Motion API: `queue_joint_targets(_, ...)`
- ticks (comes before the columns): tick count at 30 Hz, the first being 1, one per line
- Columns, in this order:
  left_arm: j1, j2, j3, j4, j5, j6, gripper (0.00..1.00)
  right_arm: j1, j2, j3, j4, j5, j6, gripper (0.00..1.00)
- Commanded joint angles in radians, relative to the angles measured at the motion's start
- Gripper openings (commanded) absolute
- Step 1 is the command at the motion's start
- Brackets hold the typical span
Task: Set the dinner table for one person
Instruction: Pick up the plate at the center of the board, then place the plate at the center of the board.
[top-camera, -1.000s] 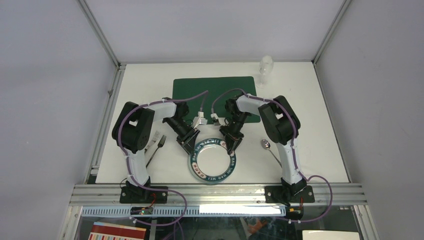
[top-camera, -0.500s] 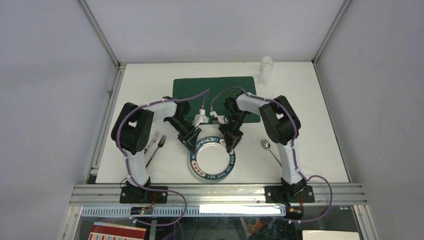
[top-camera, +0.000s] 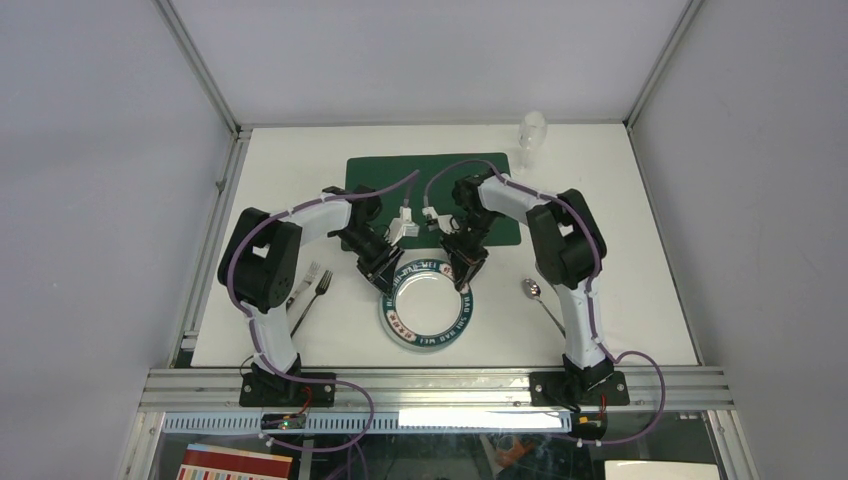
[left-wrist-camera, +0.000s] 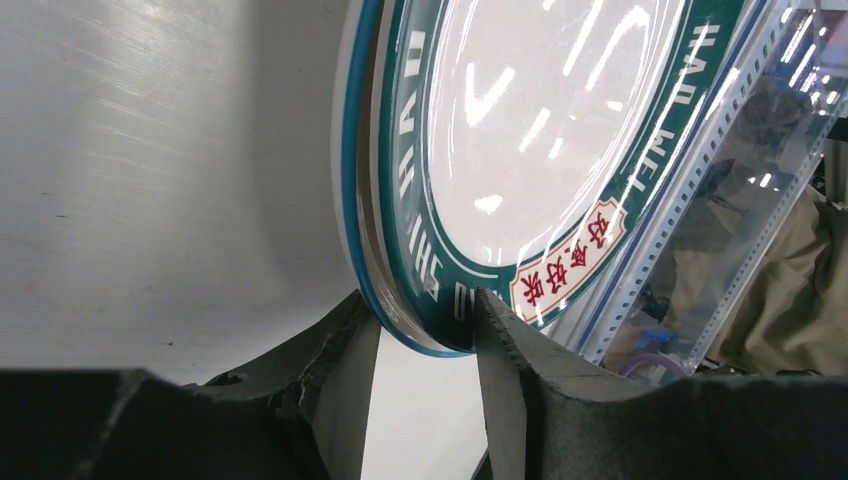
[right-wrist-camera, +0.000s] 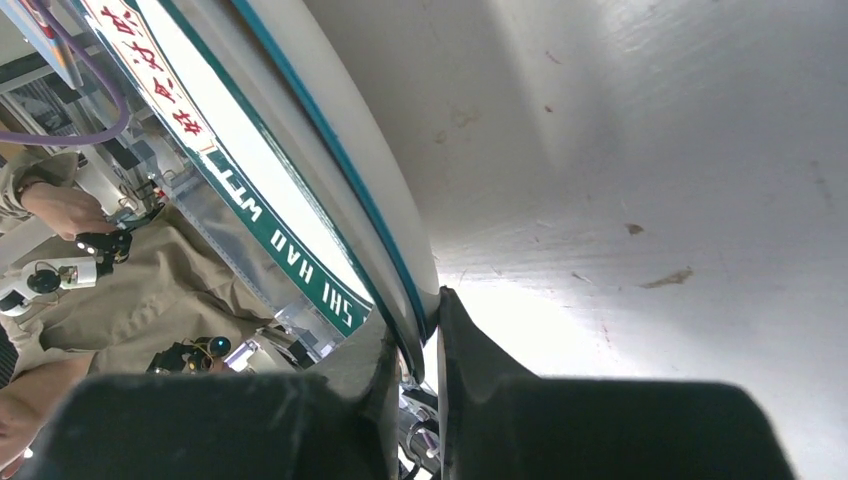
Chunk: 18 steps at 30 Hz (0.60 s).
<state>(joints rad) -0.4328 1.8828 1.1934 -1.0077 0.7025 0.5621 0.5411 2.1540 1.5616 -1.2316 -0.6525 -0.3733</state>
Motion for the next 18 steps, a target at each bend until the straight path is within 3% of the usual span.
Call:
queue_joint_targets(1, -0.009, -0.03, 0.057, 0.04, -0.005, 0.001, 0.41, -0.033, -0.044, 0.062, 0.083, 0.094, -0.038, 0.0)
queue_joint_targets(18, -0.009, 0.026, 0.171, 0.04, -0.08, -0.034, 0.39, -0.087, 0.096, 0.279, 0.051, 0.166, -0.037, 0.0)
